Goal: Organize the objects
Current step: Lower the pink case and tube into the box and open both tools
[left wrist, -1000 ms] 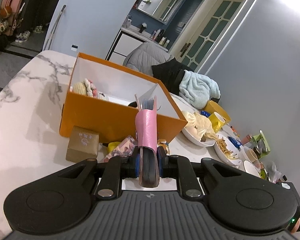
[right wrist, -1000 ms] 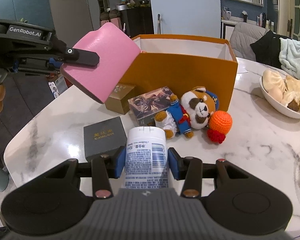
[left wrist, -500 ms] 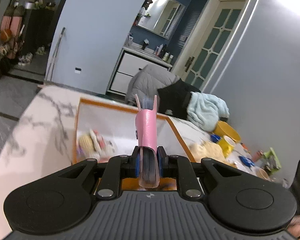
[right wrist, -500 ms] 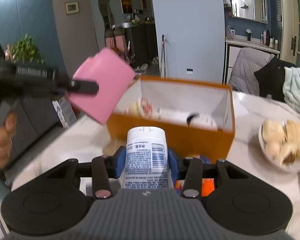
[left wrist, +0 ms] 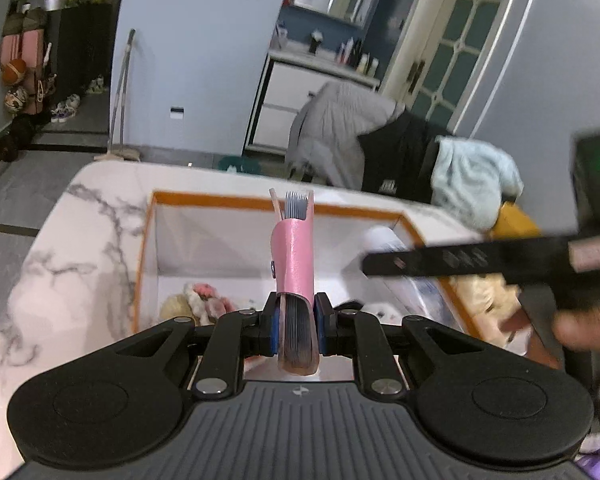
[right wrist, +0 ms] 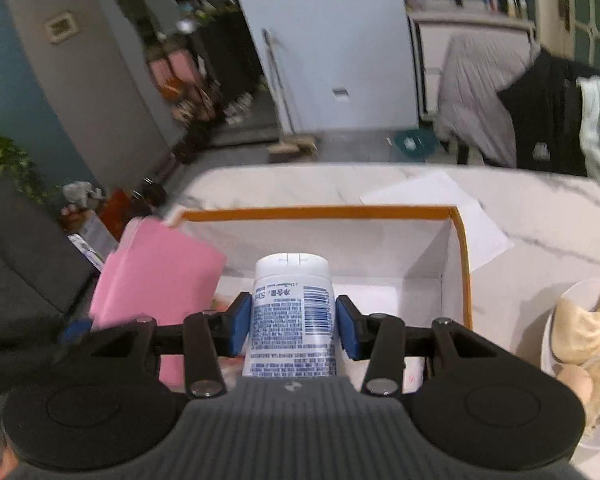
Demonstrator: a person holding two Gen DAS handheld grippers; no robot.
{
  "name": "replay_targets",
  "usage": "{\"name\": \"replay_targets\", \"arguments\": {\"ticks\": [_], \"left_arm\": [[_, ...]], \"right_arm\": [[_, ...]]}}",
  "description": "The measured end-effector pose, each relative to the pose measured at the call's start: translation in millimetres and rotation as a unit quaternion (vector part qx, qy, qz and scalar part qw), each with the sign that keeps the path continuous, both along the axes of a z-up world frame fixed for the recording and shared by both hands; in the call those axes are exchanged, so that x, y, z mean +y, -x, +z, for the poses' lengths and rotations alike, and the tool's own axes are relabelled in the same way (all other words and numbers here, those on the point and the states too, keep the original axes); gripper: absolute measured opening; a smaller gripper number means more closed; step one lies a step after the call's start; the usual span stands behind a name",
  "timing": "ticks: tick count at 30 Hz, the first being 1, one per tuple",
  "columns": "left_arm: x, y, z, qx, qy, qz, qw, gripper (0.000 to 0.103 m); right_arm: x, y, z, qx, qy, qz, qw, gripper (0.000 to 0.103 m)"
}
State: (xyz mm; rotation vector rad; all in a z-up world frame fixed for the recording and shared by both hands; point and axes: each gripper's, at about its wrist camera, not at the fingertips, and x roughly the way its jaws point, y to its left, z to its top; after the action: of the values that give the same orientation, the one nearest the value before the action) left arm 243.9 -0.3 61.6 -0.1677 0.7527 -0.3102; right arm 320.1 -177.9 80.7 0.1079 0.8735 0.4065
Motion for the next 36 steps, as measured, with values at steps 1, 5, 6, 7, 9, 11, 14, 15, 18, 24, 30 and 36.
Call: {"name": "replay_targets", "arguments": {"ticks": [1, 5, 6, 7, 9, 11, 14, 15, 18, 24, 30, 36], "left_arm": [[-3, -3, -4, 0.004, -0.007, -0.003, 1.0000, 0.020], [-10, -8, -19, 0.021, -0.026, -0.017, 0.9993, 0.020], [-11, -7, -22, 0.024, -0.033, -0.017, 0.9990, 0.020], [-11, -5, -24, 0.026, -0.040, -0.016, 0.9987, 0.020], [-14, -2, -25, 0.025, -0.054, -0.018, 0.9981, 0.020], [-16, -1, -25, 0.030, -0.061, -0.024, 0.9974, 0.020], [-17, -5, -28, 0.042, -0.060, -0.037, 0.9966, 0.020], [-17, -7, -30, 0.047, -0.059, -0.040, 0.9963, 0.020], [-15, -14, -36, 0.061, -0.052, -0.045, 0.9958, 0.020], [-4, -26, -51, 0.106, -0.017, -0.044, 0.9932, 0.020], [-7, -31, -59, 0.130, -0.019, -0.054, 0.9899, 0.020], [-4, -33, -58, 0.137, -0.010, -0.053, 0.9891, 0.026]], "right_arm": [[1, -8, -7, 0.009, 0.005, -0.002, 1.000, 0.047], [12, -37, -29, 0.038, 0.021, -0.005, 0.999, 0.047], [15, -44, -32, 0.045, 0.022, -0.006, 0.999, 0.047], [17, -51, -36, 0.053, 0.027, -0.008, 0.998, 0.047], [22, -63, -43, 0.067, 0.039, -0.016, 0.997, 0.047], [26, -72, -49, 0.075, 0.051, -0.017, 0.996, 0.048], [30, -83, -61, 0.094, 0.055, -0.019, 0.994, 0.048], [32, -85, -64, 0.099, 0.056, -0.017, 0.993, 0.047], [36, -89, -72, 0.109, 0.056, -0.015, 0.992, 0.044], [42, -96, -81, 0.124, 0.064, -0.012, 0.990, 0.043], [48, -93, -86, 0.130, 0.076, -0.001, 0.989, 0.043], [49, -90, -89, 0.135, 0.088, 0.005, 0.987, 0.043]]}}
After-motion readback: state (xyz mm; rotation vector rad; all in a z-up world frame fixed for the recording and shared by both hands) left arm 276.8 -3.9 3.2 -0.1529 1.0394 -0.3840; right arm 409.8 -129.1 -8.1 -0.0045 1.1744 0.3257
